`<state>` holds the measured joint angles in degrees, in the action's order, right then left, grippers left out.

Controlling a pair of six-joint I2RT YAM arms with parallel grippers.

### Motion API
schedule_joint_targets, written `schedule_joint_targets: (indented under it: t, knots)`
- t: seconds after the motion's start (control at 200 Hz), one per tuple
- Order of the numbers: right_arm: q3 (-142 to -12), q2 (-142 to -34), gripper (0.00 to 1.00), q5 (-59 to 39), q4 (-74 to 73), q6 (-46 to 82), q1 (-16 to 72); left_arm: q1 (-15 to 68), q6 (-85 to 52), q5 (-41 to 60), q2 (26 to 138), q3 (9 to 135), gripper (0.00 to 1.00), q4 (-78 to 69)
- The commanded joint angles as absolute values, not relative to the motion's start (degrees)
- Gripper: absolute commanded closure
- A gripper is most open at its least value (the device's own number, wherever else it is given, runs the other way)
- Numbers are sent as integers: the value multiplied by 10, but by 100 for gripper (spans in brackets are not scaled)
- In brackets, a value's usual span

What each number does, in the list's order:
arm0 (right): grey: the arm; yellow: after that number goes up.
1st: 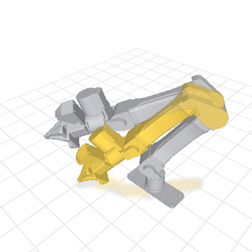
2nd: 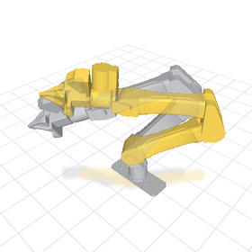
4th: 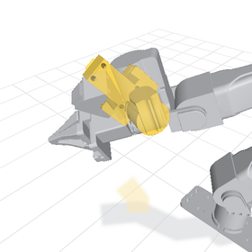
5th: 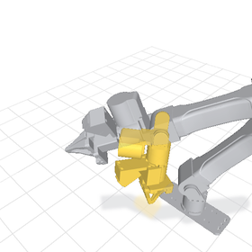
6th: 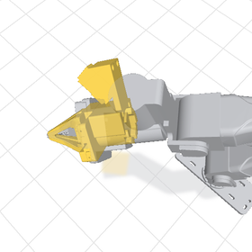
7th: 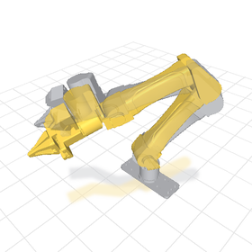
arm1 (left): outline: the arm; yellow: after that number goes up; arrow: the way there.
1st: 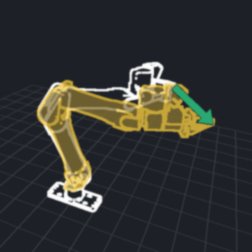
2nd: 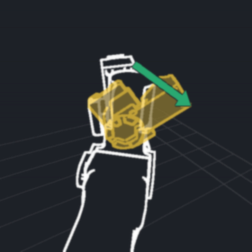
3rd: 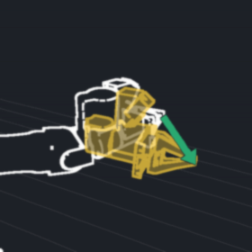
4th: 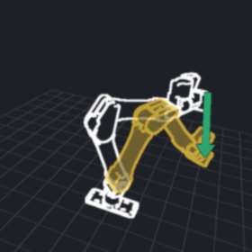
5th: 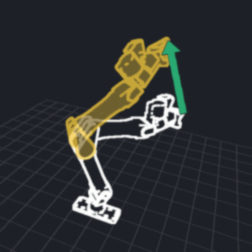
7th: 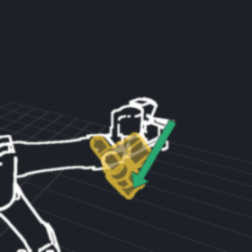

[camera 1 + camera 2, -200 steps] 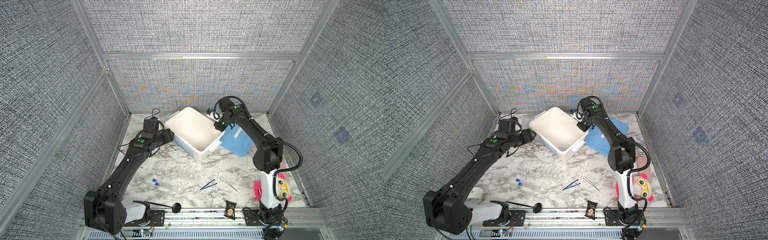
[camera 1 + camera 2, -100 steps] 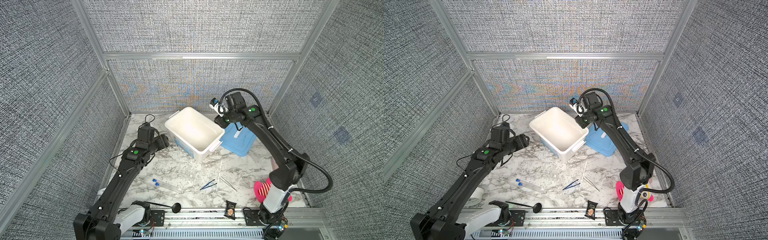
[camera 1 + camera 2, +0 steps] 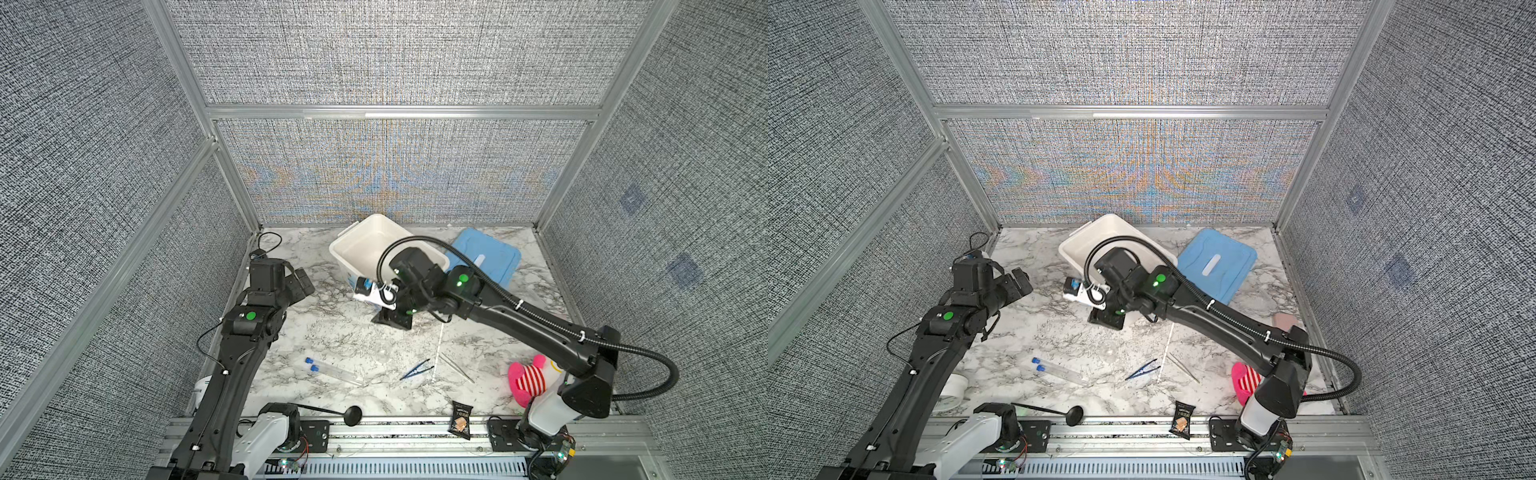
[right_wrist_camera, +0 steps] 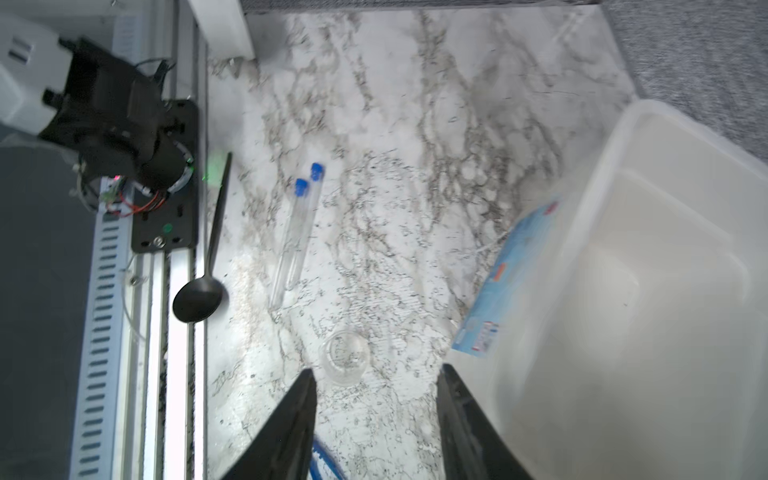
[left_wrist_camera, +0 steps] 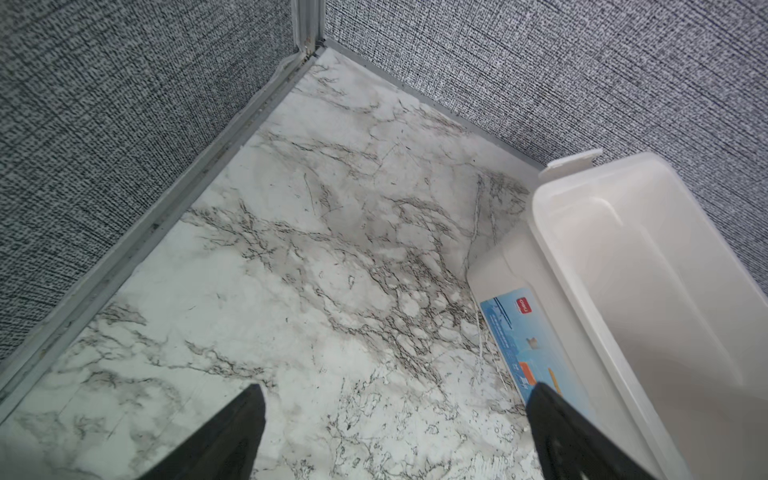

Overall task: Organize the chemistry lab equipment
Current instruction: 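Grasp the clear glass beaker with the right gripper while left arm withdraws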

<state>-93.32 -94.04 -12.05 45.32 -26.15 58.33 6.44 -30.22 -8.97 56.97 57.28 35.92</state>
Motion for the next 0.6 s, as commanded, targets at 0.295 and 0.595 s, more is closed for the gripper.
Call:
schedule_joint_targets:
  t: [0.295, 0.595]
  knots:
    - [-872, -1032, 49, -112, 540, -484, 640, 26, -289, -33, 583, 568, 1, 348]
    - [-885, -1086, 49, -79, 528, -507, 619, 24, -291, -37, 553, 542, 1, 347]
